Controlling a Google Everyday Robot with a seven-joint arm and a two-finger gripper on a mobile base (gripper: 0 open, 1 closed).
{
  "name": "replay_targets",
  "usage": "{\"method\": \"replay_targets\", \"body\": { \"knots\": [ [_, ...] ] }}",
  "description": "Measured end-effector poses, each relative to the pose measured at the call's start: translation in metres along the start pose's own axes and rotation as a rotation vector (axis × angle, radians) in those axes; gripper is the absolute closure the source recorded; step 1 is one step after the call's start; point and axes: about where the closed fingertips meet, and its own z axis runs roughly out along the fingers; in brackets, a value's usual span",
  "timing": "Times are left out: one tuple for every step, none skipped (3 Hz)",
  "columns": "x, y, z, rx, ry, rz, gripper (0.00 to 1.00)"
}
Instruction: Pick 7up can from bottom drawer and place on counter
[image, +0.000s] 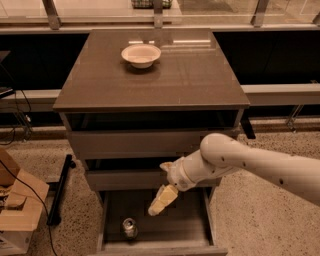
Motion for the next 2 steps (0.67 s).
{"method": "replay_targets", "body": {
  "knots": [
    [0.055,0.012,0.078,-0.031,-0.083,0.093,0.0],
    [0.089,0.006,0.136,-0.02,-0.185,0.178,0.0]
  ]
}}
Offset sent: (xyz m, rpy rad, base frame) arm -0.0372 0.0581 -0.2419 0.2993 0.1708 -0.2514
